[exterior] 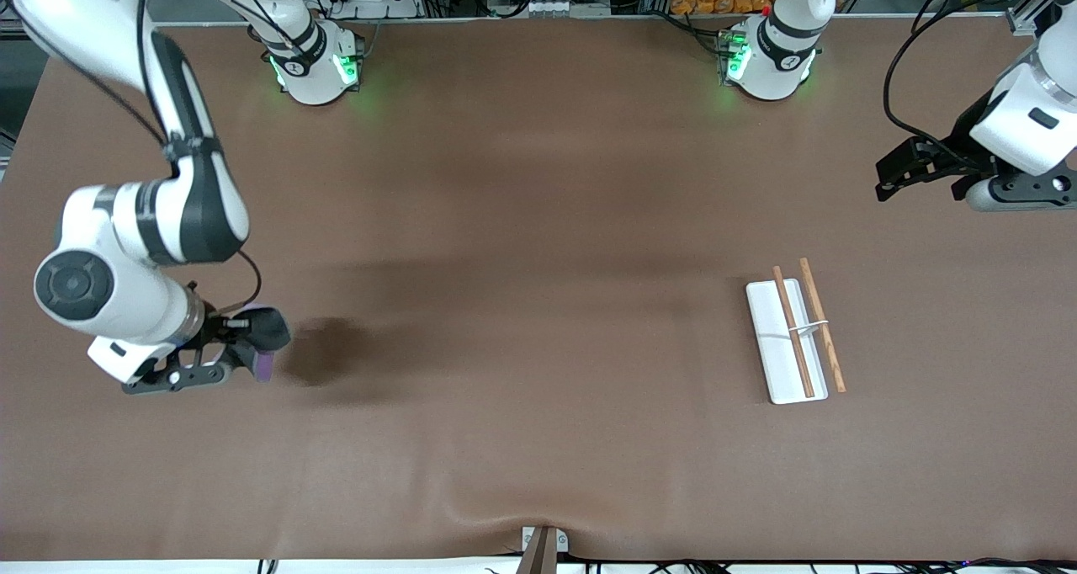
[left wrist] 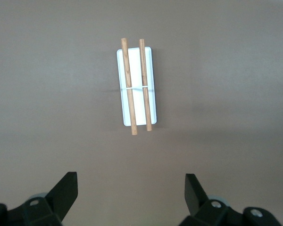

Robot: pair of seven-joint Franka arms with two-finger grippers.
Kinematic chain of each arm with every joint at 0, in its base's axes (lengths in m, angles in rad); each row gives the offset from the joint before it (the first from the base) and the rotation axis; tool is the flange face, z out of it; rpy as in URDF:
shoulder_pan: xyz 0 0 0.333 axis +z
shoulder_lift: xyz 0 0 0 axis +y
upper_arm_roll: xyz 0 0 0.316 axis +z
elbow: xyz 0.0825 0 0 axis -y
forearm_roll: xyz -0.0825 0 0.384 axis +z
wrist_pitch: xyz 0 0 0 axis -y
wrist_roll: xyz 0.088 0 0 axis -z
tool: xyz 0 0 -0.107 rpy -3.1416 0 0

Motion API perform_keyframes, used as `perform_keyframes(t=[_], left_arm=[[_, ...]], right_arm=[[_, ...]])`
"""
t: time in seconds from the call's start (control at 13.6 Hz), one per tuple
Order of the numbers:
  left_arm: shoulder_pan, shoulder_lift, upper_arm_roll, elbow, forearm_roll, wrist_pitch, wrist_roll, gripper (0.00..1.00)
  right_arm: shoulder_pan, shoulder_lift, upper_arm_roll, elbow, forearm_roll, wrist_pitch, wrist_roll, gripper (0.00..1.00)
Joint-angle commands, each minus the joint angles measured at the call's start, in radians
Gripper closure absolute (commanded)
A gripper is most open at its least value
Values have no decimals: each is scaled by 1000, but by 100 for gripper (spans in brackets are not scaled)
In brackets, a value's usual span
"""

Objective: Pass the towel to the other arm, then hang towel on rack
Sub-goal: 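Lift the towel with the right gripper while the left gripper approaches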

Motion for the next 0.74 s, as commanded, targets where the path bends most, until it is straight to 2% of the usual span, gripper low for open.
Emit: perform_keyframes(t=[0.0,0.22,0.44,0.66], left_arm=[[-3,23,-19,15,0,20,-1,0],[-3,45,-35,21,-7,49,-4,0],[-9,58,-50,21,-30,63,-96,0],[-19,83,-73,22,-33,72,-164,0]], right_arm=[[100,-64,-2,23,-36,-83,-64,100],[215,-81,1,63,-35,-97,-165,100],[337,-78,1,108,-33,-94,-176,100],[454,-66,0,161,-35,-88,-299,100]])
